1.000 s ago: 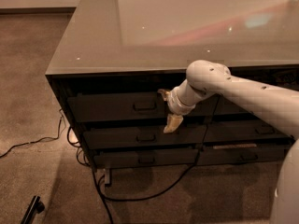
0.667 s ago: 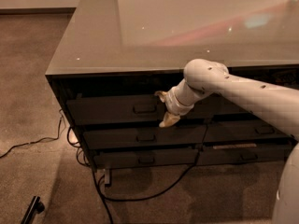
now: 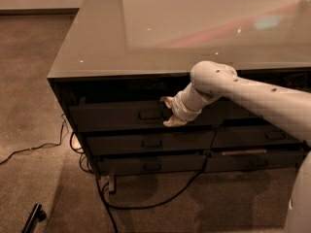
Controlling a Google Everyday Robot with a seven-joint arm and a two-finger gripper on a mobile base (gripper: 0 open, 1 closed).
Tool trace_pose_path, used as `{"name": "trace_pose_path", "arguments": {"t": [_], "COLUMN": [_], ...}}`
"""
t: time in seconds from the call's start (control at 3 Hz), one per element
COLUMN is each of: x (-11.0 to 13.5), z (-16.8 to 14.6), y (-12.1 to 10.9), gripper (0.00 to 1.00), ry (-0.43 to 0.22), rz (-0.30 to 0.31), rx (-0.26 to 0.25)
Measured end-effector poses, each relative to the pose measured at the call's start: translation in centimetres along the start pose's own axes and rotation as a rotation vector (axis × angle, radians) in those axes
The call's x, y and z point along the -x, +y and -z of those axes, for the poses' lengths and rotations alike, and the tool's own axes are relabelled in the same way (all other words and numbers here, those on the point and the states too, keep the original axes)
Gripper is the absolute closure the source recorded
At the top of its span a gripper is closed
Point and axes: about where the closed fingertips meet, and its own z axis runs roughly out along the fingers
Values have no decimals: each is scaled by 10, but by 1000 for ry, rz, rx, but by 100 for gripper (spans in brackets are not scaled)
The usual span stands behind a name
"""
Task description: Open top drawer
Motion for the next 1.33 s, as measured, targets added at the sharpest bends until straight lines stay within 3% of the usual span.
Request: {"name": "trace_pose_path", "arguments": {"t": [0.33,1.33], "x": [0,-1], "z": [0,-8], "y": [0,7], "gripper": [0,3], "ry": [0,14], "rz": [0,-10], "rx": [0,0]}}
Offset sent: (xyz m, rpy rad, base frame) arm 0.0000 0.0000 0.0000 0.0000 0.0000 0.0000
